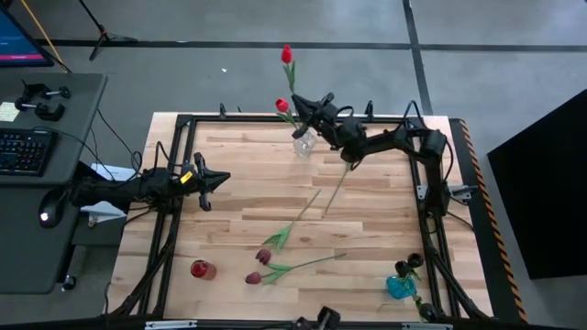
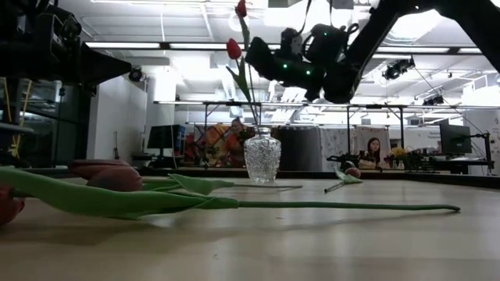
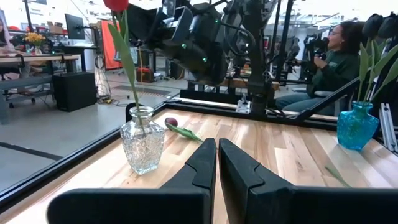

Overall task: Sort flowers into vase by color
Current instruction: Put the pink flower into the transparent vase

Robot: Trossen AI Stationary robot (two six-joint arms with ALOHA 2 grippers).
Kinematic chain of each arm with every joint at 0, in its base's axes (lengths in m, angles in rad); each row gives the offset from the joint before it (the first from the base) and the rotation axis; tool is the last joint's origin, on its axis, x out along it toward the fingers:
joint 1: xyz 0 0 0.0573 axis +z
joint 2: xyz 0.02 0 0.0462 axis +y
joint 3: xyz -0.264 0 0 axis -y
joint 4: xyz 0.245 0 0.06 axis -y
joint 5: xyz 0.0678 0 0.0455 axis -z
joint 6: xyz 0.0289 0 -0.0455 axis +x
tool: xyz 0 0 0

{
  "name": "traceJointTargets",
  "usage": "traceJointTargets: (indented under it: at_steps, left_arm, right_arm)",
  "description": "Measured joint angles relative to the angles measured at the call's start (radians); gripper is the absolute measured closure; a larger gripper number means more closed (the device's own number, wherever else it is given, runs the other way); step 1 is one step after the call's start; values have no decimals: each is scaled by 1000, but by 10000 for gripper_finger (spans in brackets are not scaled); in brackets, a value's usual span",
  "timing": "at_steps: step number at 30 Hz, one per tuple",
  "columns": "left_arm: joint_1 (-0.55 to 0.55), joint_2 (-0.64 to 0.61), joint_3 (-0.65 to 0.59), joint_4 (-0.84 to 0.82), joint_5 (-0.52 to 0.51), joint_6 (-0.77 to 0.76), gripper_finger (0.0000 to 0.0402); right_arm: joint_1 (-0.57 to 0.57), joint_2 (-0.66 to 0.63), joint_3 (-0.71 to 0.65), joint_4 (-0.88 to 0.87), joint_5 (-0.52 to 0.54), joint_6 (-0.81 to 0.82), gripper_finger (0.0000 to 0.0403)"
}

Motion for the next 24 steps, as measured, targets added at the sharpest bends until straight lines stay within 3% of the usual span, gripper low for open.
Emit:
traceJointTargets:
  at_steps: [16, 24]
  left_arm:
    - [0, 0, 0, 0, 0, 0, 394]
    - [0, 0, 0, 0, 0, 0, 394]
  right_arm:
    - [8, -4, -86, -28, 93, 0, 403]
    - [24, -4, -86, -143, 122, -3, 403]
